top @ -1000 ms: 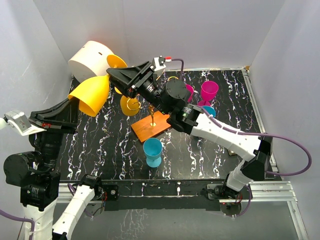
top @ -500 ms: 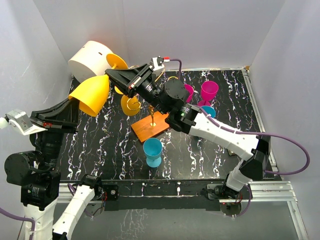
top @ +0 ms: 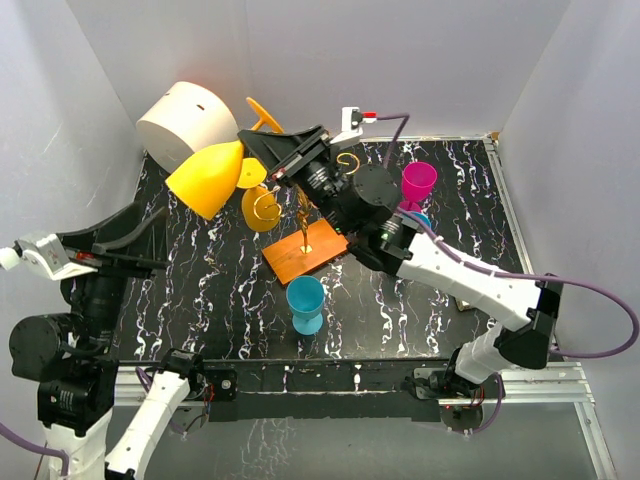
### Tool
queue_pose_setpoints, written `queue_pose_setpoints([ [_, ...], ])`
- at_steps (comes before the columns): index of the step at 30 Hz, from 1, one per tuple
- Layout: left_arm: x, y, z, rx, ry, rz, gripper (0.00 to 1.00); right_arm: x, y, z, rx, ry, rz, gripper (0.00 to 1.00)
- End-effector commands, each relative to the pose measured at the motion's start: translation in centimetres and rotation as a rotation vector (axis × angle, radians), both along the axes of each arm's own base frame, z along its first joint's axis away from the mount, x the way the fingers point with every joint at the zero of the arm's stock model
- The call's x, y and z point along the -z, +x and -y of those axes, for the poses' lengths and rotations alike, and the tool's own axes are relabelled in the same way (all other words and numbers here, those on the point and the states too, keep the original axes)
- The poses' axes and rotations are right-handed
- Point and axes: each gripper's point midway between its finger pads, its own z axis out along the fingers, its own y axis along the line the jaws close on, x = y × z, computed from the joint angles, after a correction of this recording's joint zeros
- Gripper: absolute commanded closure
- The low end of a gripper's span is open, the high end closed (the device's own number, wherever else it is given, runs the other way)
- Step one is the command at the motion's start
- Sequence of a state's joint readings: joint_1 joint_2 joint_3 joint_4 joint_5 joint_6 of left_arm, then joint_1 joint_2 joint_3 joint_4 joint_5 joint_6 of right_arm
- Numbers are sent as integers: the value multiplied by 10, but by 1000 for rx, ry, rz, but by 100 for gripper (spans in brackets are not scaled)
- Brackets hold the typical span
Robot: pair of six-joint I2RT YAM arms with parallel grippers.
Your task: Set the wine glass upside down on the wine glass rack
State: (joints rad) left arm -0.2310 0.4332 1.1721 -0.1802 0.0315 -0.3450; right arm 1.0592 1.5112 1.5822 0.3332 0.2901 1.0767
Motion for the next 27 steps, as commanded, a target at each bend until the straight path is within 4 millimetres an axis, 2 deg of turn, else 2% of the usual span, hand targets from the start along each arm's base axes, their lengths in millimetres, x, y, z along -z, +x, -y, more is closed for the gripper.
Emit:
queue_pose_setpoints([
  [1, 10, -10, -9, -35, -13, -2, 42, -43, -5, 45, 180, -25, 186, 100],
  [4, 4, -19, -13, -30, -69, -4, 37, -47, -11, 39, 183, -119, 301, 100],
  [7, -14, -29, -9, 20, -134, 8, 32, -47, -23, 32, 150, -184, 403, 100],
  [10, -36, -37, -1, 100, -220, 24, 28, -38, -33, 27, 124, -238, 491, 100],
  [15, -68, -43, 5, 186, -354, 16, 20, -29, -68, 15, 28, -267, 765, 100],
  [18, -71, -34, 15, 251, -422, -49, 19, -20, -82, 6, -28, -282, 863, 100],
  [23, -66, -16, 42, 414, -537, -154, 18, -8, -82, -3, -36, -302, 912, 100],
  [27, -55, -6, 45, 431, -614, -217, 17, 4, -84, -13, -53, -335, 979, 100],
])
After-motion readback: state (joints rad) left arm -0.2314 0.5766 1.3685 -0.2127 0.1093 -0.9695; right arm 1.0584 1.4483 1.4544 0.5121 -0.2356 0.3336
